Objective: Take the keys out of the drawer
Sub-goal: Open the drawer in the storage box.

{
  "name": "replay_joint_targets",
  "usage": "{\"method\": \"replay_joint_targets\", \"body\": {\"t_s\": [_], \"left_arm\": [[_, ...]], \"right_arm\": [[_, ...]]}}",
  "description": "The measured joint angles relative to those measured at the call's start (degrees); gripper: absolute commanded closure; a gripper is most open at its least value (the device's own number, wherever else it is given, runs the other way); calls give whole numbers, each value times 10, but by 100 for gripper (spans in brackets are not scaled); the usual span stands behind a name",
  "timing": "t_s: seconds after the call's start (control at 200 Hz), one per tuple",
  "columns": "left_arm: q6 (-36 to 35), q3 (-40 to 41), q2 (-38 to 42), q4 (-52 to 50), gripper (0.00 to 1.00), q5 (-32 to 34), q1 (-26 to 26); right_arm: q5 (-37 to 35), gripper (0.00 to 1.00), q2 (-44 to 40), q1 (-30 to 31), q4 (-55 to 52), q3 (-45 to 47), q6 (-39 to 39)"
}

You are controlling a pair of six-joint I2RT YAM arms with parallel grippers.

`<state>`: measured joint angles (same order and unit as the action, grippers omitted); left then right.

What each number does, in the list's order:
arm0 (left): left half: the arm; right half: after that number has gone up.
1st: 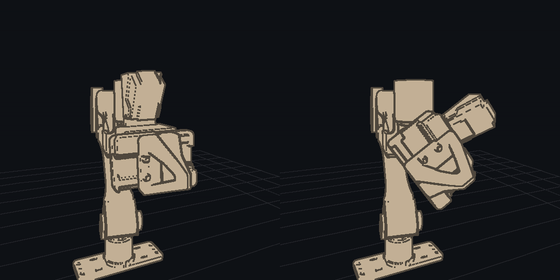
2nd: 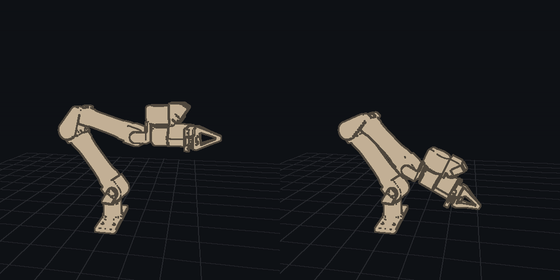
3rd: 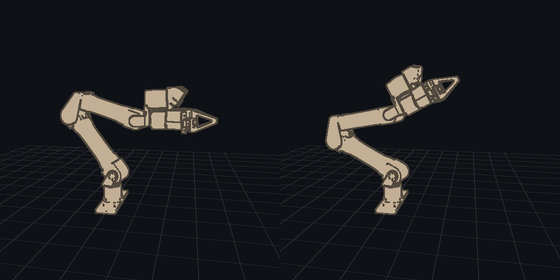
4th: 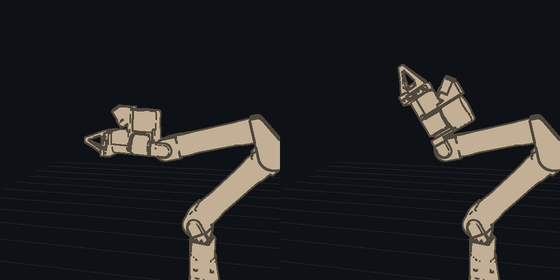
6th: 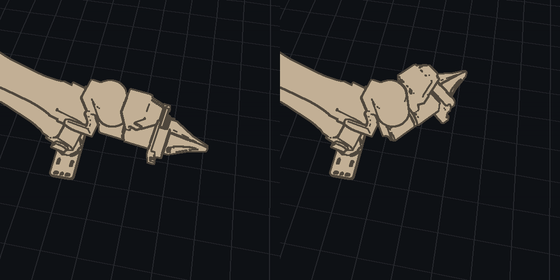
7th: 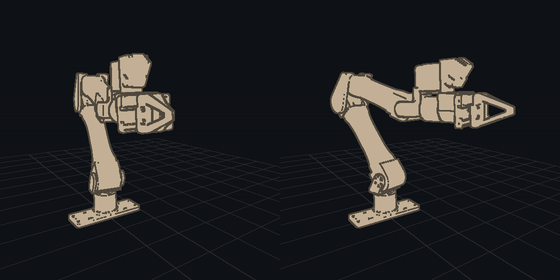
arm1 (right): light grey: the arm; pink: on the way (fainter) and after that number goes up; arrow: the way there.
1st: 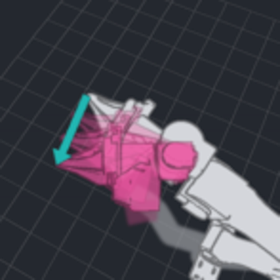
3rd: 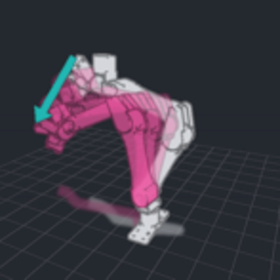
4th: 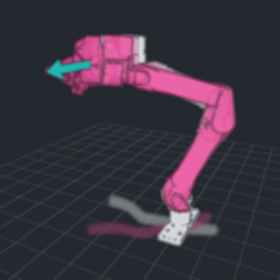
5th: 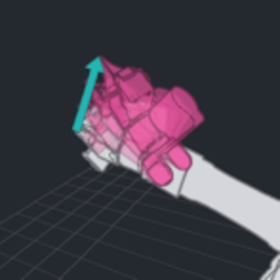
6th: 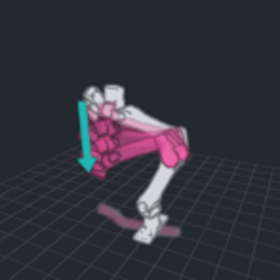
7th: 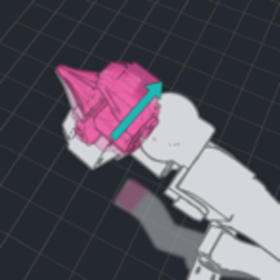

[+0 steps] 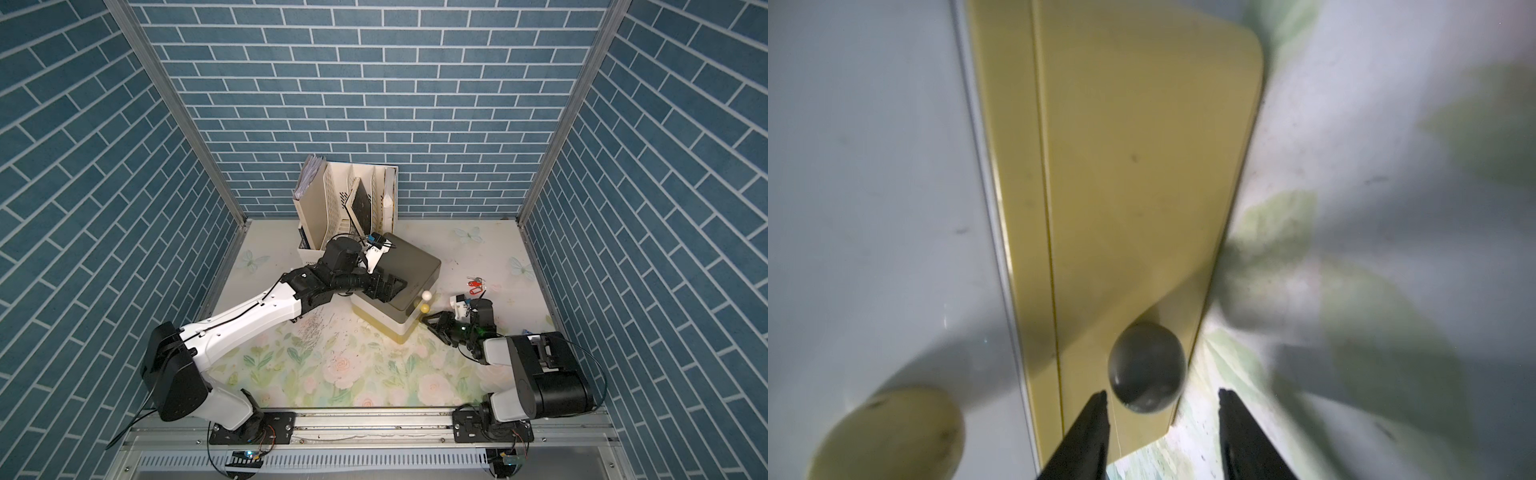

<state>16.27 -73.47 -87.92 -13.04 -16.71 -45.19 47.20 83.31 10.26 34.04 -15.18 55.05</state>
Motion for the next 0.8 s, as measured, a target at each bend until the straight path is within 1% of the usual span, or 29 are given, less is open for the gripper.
{"method": "replay_joint_targets", "body": {"t_s": [0.465, 0.57, 0.68, 0.8], "left_arm": [[-3, 1, -2, 4, 0, 2, 0], [-4, 1, -2, 3, 0, 2, 0], [-5, 1, -2, 3, 0, 2, 0], [-5, 1, -2, 3, 0, 3, 0]], "right_arm": [[0, 56, 46, 8, 42, -21, 10], [0, 62, 51, 10, 49, -21, 17], [2, 71, 55, 11, 59, -21, 22], [4, 75, 56, 11, 62, -21, 26]]}}
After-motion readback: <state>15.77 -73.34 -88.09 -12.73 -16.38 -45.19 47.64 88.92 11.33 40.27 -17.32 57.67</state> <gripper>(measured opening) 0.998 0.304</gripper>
